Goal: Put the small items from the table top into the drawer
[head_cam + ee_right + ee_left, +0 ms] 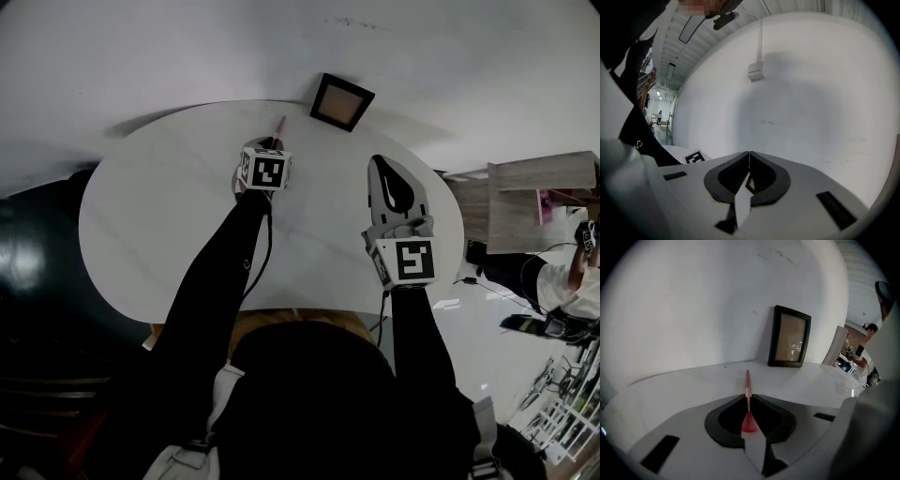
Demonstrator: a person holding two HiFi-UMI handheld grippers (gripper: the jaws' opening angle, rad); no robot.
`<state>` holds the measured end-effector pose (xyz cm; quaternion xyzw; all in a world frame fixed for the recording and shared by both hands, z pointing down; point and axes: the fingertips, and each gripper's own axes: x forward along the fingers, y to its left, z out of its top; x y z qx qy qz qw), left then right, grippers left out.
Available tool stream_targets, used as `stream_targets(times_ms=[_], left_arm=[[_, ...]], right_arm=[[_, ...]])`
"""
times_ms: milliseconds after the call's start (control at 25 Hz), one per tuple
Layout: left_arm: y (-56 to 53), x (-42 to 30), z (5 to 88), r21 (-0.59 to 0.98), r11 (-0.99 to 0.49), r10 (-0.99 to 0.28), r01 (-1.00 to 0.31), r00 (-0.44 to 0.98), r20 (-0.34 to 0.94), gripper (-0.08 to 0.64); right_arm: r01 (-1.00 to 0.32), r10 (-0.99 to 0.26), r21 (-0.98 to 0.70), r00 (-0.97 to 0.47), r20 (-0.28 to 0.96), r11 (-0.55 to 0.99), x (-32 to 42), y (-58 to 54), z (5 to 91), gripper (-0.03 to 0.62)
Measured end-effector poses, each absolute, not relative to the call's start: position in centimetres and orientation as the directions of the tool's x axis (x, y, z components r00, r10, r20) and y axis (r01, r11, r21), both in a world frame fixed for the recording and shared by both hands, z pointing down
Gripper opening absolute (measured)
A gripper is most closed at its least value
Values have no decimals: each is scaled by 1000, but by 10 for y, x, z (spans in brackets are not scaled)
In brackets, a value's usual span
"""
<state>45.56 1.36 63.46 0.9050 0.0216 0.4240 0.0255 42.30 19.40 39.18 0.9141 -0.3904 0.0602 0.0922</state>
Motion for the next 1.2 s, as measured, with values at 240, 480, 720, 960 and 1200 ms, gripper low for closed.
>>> stream_targets(times_ms=[240, 480, 720, 960, 1200], left_arm=[[13, 452, 630, 65, -998, 57, 12, 649, 759, 52], [5, 433, 582, 34, -999, 30, 9, 740, 672, 53], [14, 406, 488, -14, -1000, 18, 28, 881, 473, 52], [27, 366, 411, -84, -996, 14, 44, 945, 328, 54], [49, 329, 357, -71, -997, 20, 34, 980, 197, 54]], right_arm=[[-727, -705, 118, 686, 179, -677, 420, 197, 391, 28], [-744, -733, 81, 668, 132, -663, 414, 185, 379, 28], [-778, -775, 72, 628, 68, -624, 396, 164, 356, 28], [-800, -803, 94, 596, 21, -592, 386, 151, 338, 28], [-814, -820, 114, 572, -8, -570, 377, 145, 323, 28]])
